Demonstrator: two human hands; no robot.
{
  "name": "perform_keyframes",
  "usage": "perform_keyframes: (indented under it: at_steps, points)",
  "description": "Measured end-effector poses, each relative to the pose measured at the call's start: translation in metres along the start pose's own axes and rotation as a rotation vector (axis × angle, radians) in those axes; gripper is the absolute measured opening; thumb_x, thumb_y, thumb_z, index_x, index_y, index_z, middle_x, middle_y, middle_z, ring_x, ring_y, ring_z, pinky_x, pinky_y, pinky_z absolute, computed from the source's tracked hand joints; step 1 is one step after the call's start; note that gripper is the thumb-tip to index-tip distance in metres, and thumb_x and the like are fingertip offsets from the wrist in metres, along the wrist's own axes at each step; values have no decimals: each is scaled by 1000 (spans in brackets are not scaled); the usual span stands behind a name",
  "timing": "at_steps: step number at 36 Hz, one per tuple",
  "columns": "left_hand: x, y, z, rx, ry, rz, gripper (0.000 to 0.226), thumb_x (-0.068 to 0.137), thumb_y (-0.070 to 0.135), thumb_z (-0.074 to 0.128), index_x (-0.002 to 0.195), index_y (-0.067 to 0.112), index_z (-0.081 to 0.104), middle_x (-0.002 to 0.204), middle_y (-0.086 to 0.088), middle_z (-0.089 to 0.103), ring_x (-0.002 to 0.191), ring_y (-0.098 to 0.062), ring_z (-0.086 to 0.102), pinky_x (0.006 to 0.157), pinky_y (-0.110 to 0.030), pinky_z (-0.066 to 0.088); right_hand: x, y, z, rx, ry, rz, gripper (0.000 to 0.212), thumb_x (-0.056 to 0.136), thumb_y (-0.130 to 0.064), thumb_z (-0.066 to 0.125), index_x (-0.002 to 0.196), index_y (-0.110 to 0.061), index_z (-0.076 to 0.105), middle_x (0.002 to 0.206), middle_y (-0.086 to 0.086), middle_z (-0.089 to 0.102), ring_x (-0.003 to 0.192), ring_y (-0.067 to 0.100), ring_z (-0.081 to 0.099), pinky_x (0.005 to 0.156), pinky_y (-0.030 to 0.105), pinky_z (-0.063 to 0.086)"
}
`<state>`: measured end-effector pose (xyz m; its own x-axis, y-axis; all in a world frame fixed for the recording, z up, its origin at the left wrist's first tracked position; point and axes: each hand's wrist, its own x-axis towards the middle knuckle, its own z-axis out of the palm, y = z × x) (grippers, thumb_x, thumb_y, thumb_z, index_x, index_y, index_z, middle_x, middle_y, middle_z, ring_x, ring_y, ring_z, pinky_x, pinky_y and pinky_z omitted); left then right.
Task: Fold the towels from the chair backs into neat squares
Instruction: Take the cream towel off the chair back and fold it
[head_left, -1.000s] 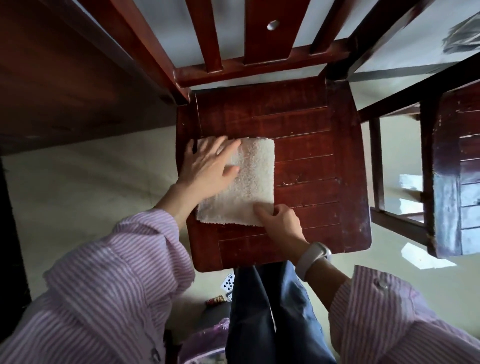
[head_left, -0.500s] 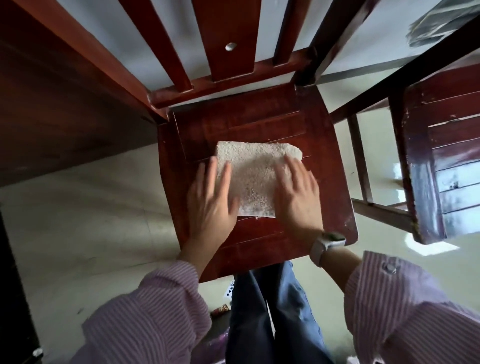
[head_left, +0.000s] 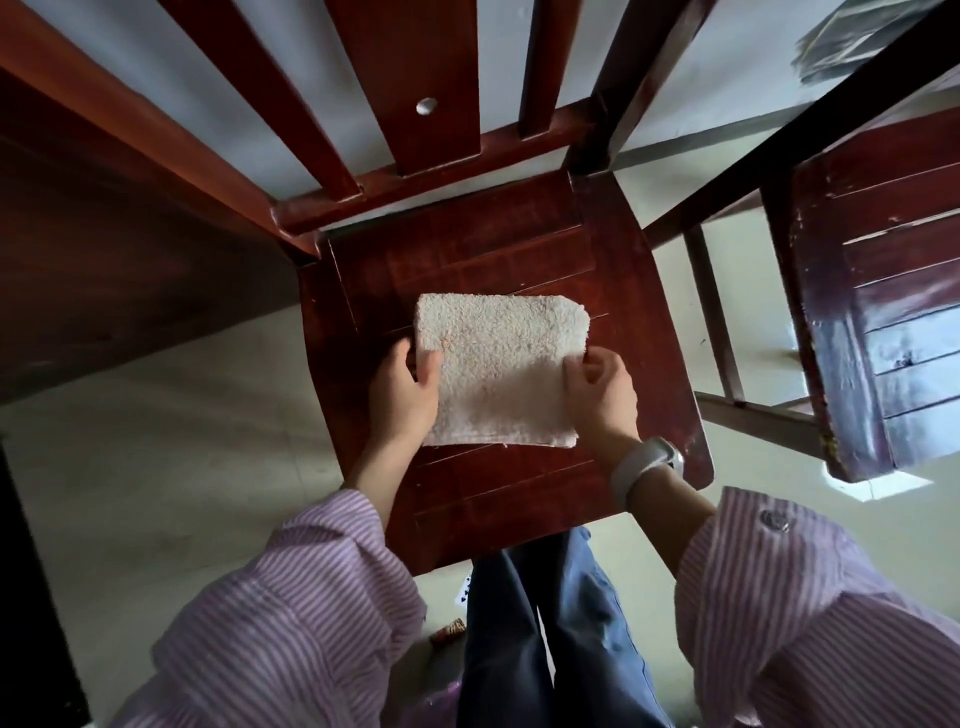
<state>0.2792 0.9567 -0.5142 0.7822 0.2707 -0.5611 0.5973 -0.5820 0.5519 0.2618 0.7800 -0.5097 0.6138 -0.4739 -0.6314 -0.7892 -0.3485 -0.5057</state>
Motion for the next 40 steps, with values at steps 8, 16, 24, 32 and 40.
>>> perform_keyframes:
  at_steps: [8, 16, 24, 32, 40]
  points:
    - [-14, 7, 2, 426, 215, 530, 75, 73, 40, 70, 136, 16, 37, 134, -16, 41, 120, -33, 43, 94, -46, 38, 23, -25, -10, 372, -130, 88, 31, 89, -14, 48, 118, -6, 52, 101, 4, 58, 89, 15, 55, 73, 28, 48]
    - [-26, -6, 33, 926, -127, 762, 105, 45, 46, 84, 136, 27, 37, 146, -9, 37, 133, -33, 36, 106, -47, 29, 35, -35, -23, 574, -418, 181, 24, 93, -15, 49, 116, -16, 55, 91, 1, 59, 73, 13, 57, 63, 26, 48]
    - [-18, -15, 30, 904, -158, 857, 99, 47, 64, 75, 134, 29, 41, 147, -12, 34, 135, -36, 30, 108, -50, 25, 51, -38, -32, 909, -361, 402, 23, 88, 0, 49, 97, -18, 61, 75, -3, 62, 53, 2, 57, 54, 20, 39]
    - [-19, 3, 27, 823, -128, 819, 58, 80, 61, 40, 128, 29, 48, 144, -10, 39, 129, -33, 37, 97, -52, 39, 36, -36, -50, 251, 64, -348, 33, 85, -4, 45, 114, -9, 59, 102, 6, 64, 84, 17, 63, 71, 28, 51]
    - [-14, -2, 32, 931, -33, 730, 64, 88, 52, 30, 143, 19, 26, 153, -8, 23, 140, -31, 13, 110, -55, 16, 22, 19, -8, -927, -108, -1078, 55, 90, -35, 37, 141, -17, 33, 150, 3, 32, 139, 24, 26, 105, 63, 27]
